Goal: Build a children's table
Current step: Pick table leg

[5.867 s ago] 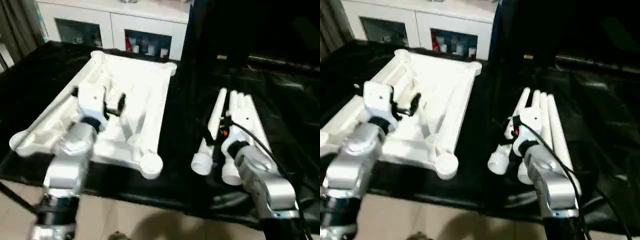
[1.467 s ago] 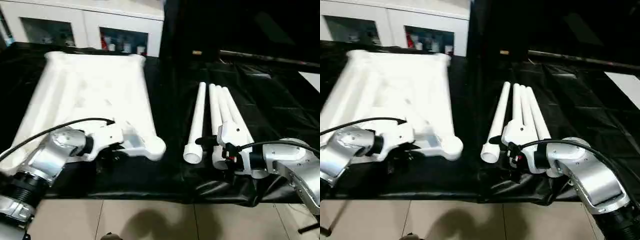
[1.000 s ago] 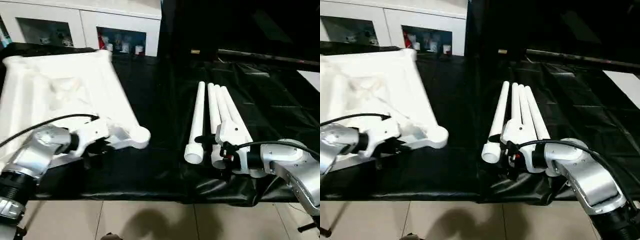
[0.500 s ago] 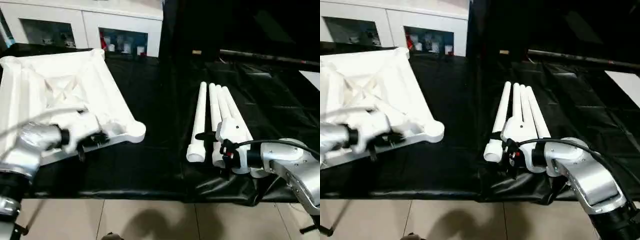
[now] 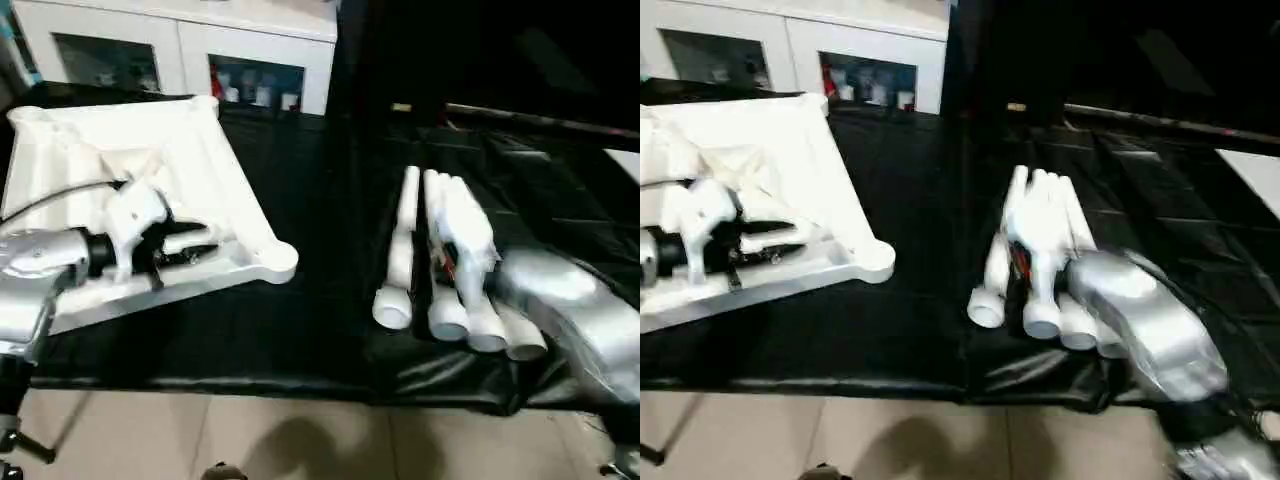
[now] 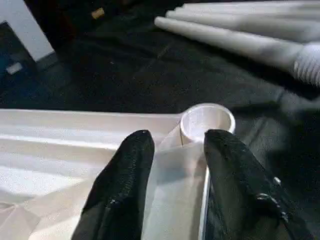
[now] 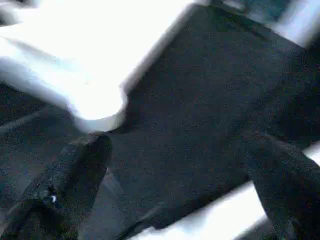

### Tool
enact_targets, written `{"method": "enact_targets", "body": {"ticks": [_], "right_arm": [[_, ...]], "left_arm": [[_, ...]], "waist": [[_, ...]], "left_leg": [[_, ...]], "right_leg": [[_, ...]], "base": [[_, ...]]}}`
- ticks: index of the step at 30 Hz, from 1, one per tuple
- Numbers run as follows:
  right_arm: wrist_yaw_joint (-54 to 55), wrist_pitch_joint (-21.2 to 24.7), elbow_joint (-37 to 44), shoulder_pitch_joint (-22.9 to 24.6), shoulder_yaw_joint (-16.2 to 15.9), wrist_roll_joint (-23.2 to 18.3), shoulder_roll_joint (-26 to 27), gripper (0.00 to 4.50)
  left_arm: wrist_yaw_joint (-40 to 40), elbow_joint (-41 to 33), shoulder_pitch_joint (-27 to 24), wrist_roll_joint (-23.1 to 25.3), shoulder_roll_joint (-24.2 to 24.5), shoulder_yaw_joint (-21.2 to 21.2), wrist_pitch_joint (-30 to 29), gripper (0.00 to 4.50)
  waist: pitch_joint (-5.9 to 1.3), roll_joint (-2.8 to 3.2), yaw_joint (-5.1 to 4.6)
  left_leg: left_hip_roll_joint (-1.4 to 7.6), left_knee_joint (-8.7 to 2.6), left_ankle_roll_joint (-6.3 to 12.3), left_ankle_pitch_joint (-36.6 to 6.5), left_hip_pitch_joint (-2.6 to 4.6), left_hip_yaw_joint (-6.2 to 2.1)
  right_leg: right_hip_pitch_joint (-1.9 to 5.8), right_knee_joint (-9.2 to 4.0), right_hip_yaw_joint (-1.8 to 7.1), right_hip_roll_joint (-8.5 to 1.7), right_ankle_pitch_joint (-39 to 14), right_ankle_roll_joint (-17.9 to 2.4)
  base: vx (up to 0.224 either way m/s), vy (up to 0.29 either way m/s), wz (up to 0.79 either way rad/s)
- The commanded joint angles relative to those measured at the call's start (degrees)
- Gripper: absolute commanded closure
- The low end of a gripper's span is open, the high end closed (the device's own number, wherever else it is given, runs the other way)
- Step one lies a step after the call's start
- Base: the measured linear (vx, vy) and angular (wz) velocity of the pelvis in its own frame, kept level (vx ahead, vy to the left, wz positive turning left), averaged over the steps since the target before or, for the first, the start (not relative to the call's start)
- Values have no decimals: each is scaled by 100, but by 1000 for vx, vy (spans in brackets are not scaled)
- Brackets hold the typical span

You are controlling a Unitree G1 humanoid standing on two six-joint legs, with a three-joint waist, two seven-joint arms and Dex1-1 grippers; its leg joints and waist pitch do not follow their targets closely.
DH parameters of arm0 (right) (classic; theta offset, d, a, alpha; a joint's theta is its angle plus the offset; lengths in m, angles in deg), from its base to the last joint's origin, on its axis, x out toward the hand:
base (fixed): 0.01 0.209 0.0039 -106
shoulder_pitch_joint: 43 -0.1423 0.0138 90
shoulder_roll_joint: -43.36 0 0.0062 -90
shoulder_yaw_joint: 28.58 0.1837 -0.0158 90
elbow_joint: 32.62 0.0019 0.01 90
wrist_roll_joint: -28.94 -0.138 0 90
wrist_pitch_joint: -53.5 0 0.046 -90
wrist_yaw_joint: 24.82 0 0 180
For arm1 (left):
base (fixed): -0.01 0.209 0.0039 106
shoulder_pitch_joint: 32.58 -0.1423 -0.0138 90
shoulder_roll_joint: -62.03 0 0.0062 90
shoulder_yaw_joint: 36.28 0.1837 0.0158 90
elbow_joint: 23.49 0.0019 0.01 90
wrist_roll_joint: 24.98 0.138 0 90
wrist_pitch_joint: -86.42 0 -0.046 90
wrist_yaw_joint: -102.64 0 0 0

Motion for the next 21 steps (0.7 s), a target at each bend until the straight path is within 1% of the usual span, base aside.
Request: {"method": "enact_targets", "body": {"ticks": [1, 2, 3, 4, 5, 6, 7, 8, 9, 10, 11, 12, 13, 14, 15, 16, 17, 18, 20, 21], "right_arm": [[659, 493, -570, -262, 355, 30, 191, 0], [904, 561, -911, -434, 359, 152, 299, 0], [919, 566, -931, -444, 359, 160, 304, 0], [1084, 637, -1208, -584, 389, 226, 354, 0], [1185, 695, -1345, -665, 435, 257, 402, 0], [1269, 710, -1505, -748, 450, 315, 433, 0], [1341, 789, -1777, -883, 480, 345, 466, 0], [1399, 862, -1954, -978, 504, 361, 493, 0], [1435, 915, -2065, -1039, 522, 369, 511, 0], [1466, 911, -2215, -1120, 550, 376, 546, 0], [1560, 864, -2439, -1220, 617, 386, 595, 0], [1633, 834, -2699, -1333, 652, 404, 633, 0], [1688, 767, -2975, -1451, 647, 409, 671, 0], [1822, 732, -3364, -1630, 637, 437, 724, 0], [1822, 732, -3364, -1630, 637, 437, 724, 0], [1985, 712, -3670, -1776, 734, 428, 791, 0], [2065, 666, -3844, -1850, 820, 395, 846, 0], [2084, 643, -3901, -1872, 846, 381, 867, 0], [2187, 556, -4269, -2017, 948, 401, 960, 0], [2193, 550, -4291, -2026, 953, 405, 964, 0]], "left_arm": [[452, -527, 169, -197, -356, 56, -617, 199], [635, -742, 182, -296, -588, 168, -828, 187], [640, -753, 181, -299, -599, 178, -833, 180], [637, -854, 156, -283, -664, 297, -794, 177], [650, -903, 144, -262, -694, 323, -804, 172], [663, -923, 138, -223, -715, 336, -772, 160], [622, -950, 144, -249, -721, 352, -807, 145], [597, -985, 146, -272, -723, 355, -861, 135], [581, -1010, 147, -290, -724, 357, -903, 125], [606, -1077, 145, -248, -720, 349, -903, 125], [585, -1126, 143, -215, -687, 359, -950, 114], [498, -1171, 129, -245, -654, 360, -957, 102], [470, -1239, 118, -244, -617, 373, -982, 93], [408, -1320, 111, -278, -559, 409, -1054, 93], [408, -1320, 111, -278, -559, 409, -1054, 80], [383, -1389, 102, -330, -509, 459, -1154, 69], [363, -1427, 97, -358, -479, 482, -1221, 59], [349, -1438, 96, -368, -467, 489, -1239, 59], [278, -1538, 54, -464, -416, 491, -1424, 44], [275, -1545, 51, -469, -413, 490, -1436, 39]], "waist": [[-320, 128, -49], [-311, 120, -13], [-304, 116, -31], [-323, 98, -4], [-329, 92, -23], [-338, 90, -24], [-344, 30, -41], [-346, 58, -42], [-350, 55, -43], [-348, 51, -45], [-353, 29, -65], [-353, 28, -67], [-348, 47, -86], [-345, 44, -99], [-348, 49, -119], [-342, 61, -115], [-345, 70, -128], [-349, 80, -127], [-352, 100, -127], [-351, 99, -129]], "left_leg": [[140, -394, -607, -1830, 191, -35], [139, -381, -623, -1867, 200, -21], [135, -395, -627, -1843, 172, -27], [126, -393, -612, -1750, 160, -20], [112, -406, -617, -1586, 112, -31], [108, -402, -617, -1508, 105, -23], [100, -387, -598, -1380, 103, -8], [94, -383, -600, -1325, 105, -7], [93, -378, -593, -1274, 98, -2], [92, -376, -586, -1196, 84, 1], [93, -374, -579, -1169, 78, -1], [92, -374, -571, -1133, 72, -1], [88, -371, -578, -1137, 70, 1], [94, -369, -587, -1173, 80, 3], [96, -366, -610, -1203, 80, -2], [96, -365, -615, -1226, 85, 6], [92, -365, -641, -1216, 80, 2], [90, -360, -650, -1232, 85, 8], [95, -362, -679, -1243, 78, 5], [98, -362, -685, -1246, 77, 5]], "right_leg": [[79, -414, 270, -437, -1485, -976], [64, -436, 270, -439, -1522, -930], [86, -435, 273, -432, -1509, -907], [109, -445, 272, -429, -1460, -796], [153, -422, 272, -418, -1341, -728], [158, -425, 276, -420, -1282, -689], [159, -422, 280, -410, -1195, -637], [163, -413, 282, -411, -1182, -635], [170, -411, 283, -410, -1131, -622], [178, -404, 284, -402, -1025, -603], [179, -387, 281, -407, -1015, -609], [188, -391, 280, -410, -999, -607], [173, -388, 278, -402, -1006, -632], [165, -391, 275, -398, -1029, -636], [157, -375, 272, -406, -1062, -660], [152, -392, 275, -400, -1075, -649], [150, -372, 274, -387, -1008, -663], [143, -367, 278, -389, -991, -671], [148, -358, 277, -386, -897, -681], [148, -357, 278, -388, -888, -684]], "base": [[0, 0, 0], [0, 0, 0], [0, 0, 0], [0, 0, 0], [0, 0, 0], [0, 0, 0], [0, 0, 0], [0, 0, 0], [0, 0, 0], [0, 0, 0], [0, 0, 0], [0, 0, 0], [0, 0, 0], [0, 0, 0], [0, 0, 0], [0, 0, 0], [0, 0, 0], [0, 0, 0], [0, 0, 0], [0, 0, 0]]}}
